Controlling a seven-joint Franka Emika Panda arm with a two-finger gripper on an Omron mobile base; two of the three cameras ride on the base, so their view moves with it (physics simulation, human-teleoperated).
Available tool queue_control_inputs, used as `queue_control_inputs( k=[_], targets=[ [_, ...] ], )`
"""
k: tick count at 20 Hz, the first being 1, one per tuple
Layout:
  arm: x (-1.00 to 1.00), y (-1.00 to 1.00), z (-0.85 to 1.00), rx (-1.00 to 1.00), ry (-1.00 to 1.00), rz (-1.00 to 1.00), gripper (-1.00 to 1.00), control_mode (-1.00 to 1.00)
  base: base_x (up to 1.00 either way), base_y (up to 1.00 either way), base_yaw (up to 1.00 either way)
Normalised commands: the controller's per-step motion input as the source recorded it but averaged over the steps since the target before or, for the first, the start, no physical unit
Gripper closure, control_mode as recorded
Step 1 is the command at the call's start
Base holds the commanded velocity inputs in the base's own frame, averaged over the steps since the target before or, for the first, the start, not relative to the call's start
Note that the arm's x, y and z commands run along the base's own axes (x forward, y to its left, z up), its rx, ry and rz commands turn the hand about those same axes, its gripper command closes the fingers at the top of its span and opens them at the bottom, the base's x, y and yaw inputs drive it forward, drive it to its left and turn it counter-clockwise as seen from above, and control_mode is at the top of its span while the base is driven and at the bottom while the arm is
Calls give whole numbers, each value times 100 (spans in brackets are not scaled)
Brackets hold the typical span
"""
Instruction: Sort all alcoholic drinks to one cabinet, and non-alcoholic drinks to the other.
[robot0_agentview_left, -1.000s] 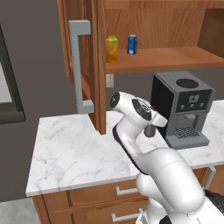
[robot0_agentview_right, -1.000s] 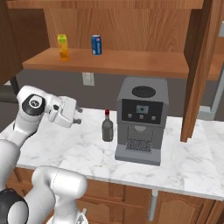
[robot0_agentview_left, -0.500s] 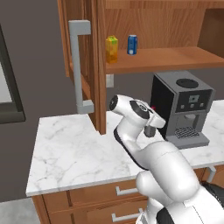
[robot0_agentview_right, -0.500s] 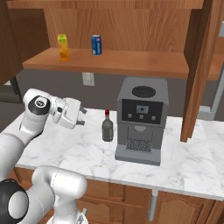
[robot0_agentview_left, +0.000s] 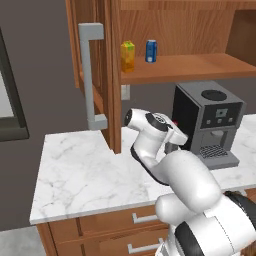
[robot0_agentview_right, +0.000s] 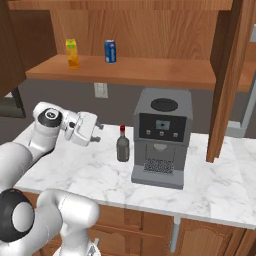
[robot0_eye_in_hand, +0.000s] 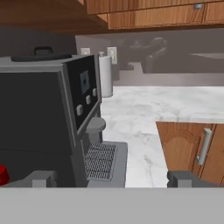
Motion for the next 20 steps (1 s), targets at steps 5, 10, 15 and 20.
queue_control_inputs(
  k=[5, 10, 15, 20],
  targets=[
    [15, -8, -4, -3, 2, -5, -100, -100, 0, 0, 0],
    [13, -12, -12, -3, 1, -3, -100, -100, 0, 0, 0],
    [10, -12, -15, -2, 1, -1, -100, -100, 0, 0, 0],
    [9, -7, -13, 0, 0, 0, -100, -100, 0, 0, 0]
  ],
)
